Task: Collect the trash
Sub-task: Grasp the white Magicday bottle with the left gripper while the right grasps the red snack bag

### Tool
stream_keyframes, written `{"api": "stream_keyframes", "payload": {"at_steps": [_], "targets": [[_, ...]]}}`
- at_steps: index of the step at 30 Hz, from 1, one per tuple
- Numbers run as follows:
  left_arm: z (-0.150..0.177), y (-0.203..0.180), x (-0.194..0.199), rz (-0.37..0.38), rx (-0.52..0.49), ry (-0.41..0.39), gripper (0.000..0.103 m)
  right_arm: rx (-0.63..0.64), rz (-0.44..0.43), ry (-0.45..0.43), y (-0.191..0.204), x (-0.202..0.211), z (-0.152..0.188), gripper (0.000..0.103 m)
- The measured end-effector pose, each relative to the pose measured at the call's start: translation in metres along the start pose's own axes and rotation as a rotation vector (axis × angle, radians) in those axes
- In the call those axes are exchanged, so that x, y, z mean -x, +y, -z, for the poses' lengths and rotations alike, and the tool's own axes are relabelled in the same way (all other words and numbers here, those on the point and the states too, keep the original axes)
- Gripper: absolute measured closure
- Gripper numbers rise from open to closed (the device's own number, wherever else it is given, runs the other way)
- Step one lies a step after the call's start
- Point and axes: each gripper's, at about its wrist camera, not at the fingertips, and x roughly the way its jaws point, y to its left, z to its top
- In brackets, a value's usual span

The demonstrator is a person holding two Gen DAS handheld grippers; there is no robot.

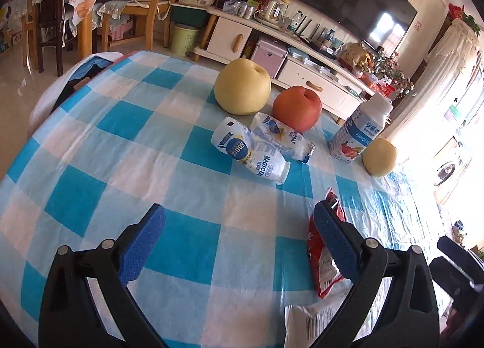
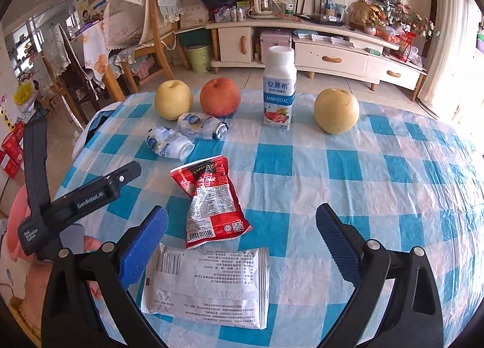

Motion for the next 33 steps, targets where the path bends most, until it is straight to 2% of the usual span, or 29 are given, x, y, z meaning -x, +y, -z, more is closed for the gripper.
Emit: {"api": "stream_keyframes", "payload": {"at_steps": [7, 14, 17, 23, 33], "targets": [[-0.025, 0.002, -0.042, -0.045, 0.047, 0.040, 0.004, 0.093, 0.006, 0.069, 0.017, -0.042, 0.005, 0.006], [-0.044, -0.006, -0.064, -0.038, 0.023, 0.037, 0.004, 0.073, -0.017, 0.105, 0.014, -0.075, 0.003, 0.006], [-0.047, -0.012, -0.073, -0.033, -0.031, 0.053, 0.004, 0.071, -0.027, 0.110, 0.016, -0.081, 0.002, 0.006], [-0.049, -0.027, -0.079, -0.026, -0.263, 0.059, 0.004, 0.072, -0.032, 0.116, 0.019, -0.089, -0.001, 0.006], [-0.038, -0.043, -0.081, 0.006, -0.437, 0.053, 0.004, 0.056, -0.032, 0.118, 0.015, -0.094, -0.001, 0.006]]}}
